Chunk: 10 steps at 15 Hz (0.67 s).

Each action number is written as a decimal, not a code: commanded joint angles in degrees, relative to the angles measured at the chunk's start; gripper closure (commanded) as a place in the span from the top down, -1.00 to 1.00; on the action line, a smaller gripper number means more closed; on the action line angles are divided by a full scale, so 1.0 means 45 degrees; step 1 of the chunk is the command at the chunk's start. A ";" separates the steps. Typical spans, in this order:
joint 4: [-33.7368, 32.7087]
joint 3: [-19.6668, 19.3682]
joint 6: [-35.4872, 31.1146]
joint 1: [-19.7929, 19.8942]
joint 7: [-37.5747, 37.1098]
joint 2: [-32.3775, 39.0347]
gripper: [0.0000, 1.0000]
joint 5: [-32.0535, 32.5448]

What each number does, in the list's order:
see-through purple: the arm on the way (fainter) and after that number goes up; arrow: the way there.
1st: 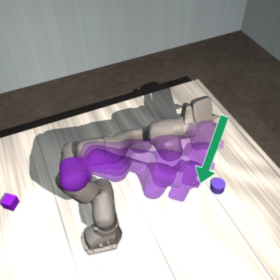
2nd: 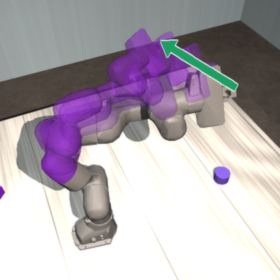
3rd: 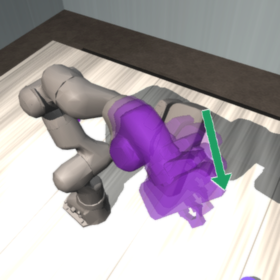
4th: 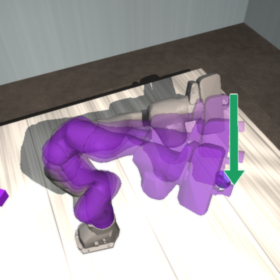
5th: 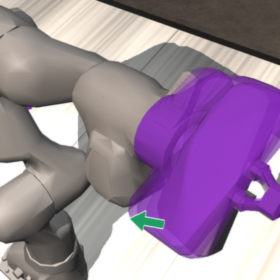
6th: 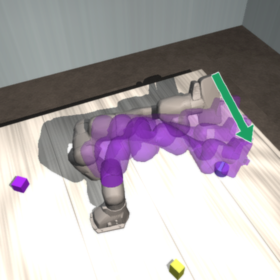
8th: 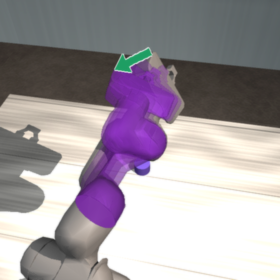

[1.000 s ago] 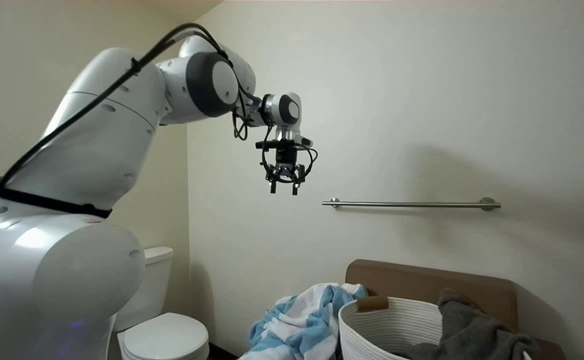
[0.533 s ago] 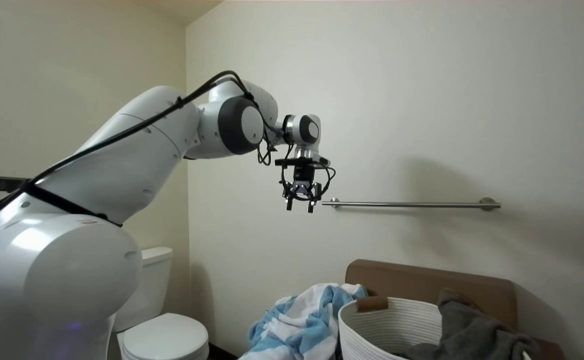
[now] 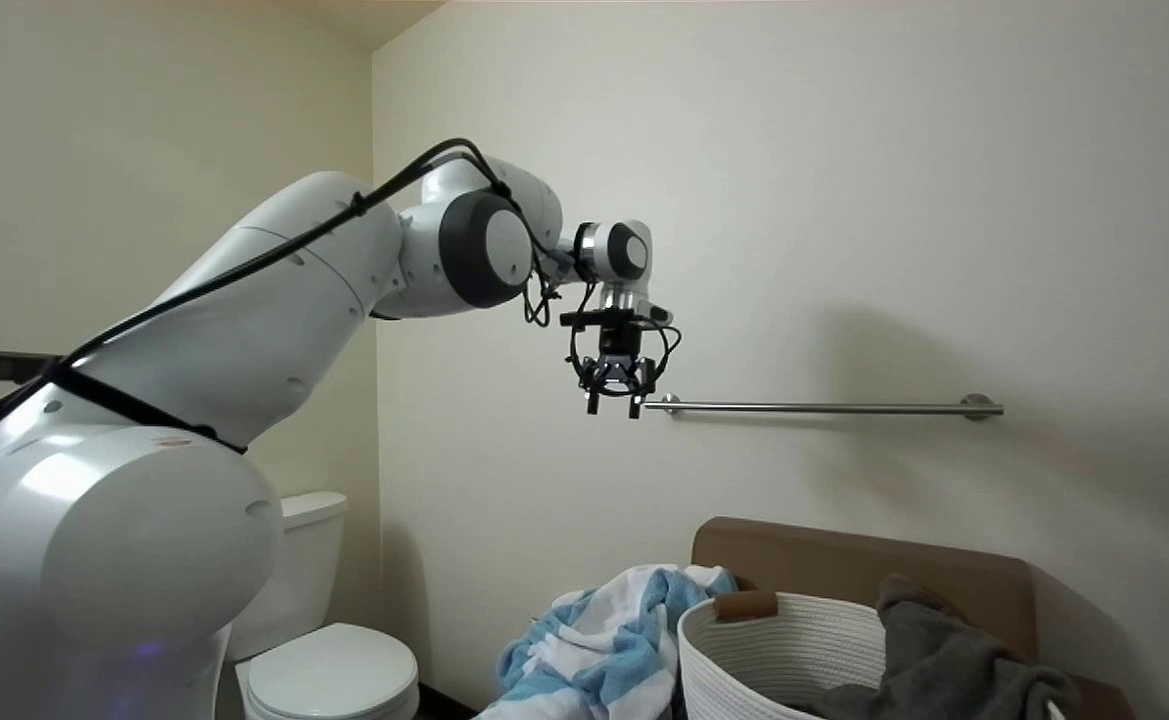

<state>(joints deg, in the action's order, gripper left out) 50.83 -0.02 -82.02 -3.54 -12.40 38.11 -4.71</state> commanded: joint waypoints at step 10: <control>-0.4982 -0.0449 -0.0416 0.3766 -0.3960 0.3961 1.00 -0.2397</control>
<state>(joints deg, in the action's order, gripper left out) 32.14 -2.31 -83.42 10.66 -24.34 52.81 -12.97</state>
